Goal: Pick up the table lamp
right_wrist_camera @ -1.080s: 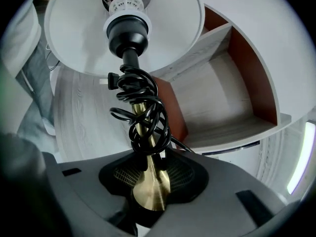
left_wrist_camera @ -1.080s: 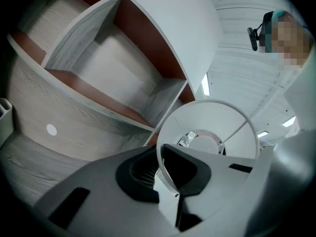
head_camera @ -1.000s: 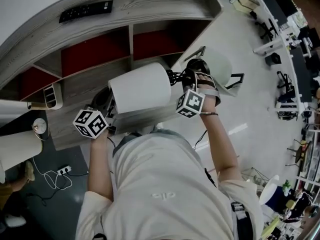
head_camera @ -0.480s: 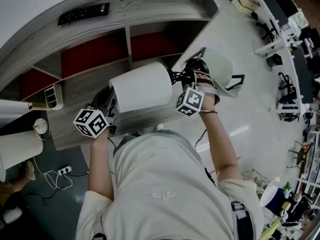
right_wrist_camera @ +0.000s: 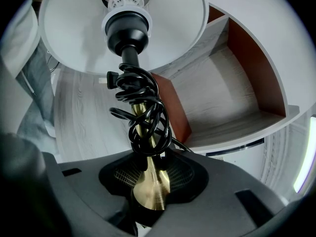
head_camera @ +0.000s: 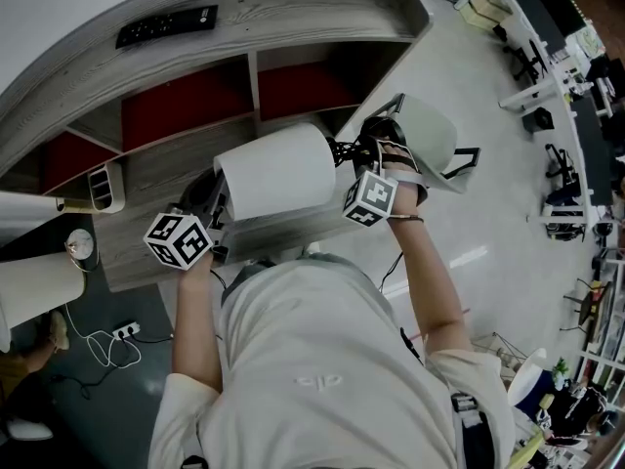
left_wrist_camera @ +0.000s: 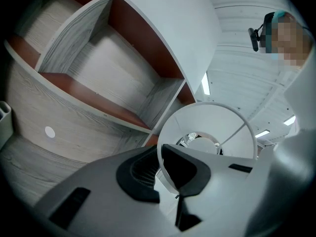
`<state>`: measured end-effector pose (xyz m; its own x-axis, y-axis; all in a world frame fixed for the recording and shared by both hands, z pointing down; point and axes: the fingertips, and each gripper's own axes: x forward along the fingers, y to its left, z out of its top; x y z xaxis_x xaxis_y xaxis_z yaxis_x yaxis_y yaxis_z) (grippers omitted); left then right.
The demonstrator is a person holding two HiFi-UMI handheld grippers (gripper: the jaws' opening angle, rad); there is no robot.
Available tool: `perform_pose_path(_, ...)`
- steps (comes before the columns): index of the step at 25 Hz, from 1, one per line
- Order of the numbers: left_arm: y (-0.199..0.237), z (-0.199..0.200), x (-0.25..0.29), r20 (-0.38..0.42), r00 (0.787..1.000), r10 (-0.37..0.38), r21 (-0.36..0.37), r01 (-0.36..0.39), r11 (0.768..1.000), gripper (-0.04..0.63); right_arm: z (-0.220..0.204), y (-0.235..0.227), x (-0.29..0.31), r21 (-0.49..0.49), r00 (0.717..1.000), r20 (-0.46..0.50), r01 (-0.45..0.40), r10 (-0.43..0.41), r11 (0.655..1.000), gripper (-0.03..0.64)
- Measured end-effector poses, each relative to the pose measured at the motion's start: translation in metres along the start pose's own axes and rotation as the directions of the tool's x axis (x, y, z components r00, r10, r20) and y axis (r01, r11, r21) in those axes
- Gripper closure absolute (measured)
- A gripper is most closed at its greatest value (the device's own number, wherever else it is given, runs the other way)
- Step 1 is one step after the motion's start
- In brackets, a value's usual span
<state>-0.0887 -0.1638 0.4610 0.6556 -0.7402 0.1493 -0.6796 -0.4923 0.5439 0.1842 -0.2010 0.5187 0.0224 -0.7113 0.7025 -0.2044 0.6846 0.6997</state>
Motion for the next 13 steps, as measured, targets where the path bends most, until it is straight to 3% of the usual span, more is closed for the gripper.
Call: perform_pose_path(13, 0.0022, -0.0023, -0.0079, -0.004, 1.0, 0.008, -0.006, -0.008, 1.0, 0.558, 0.0056, 0.0073, -0.0018, -0.001, 1.0, 0.007, -0.009, 0.009, 1.0, 0.46)
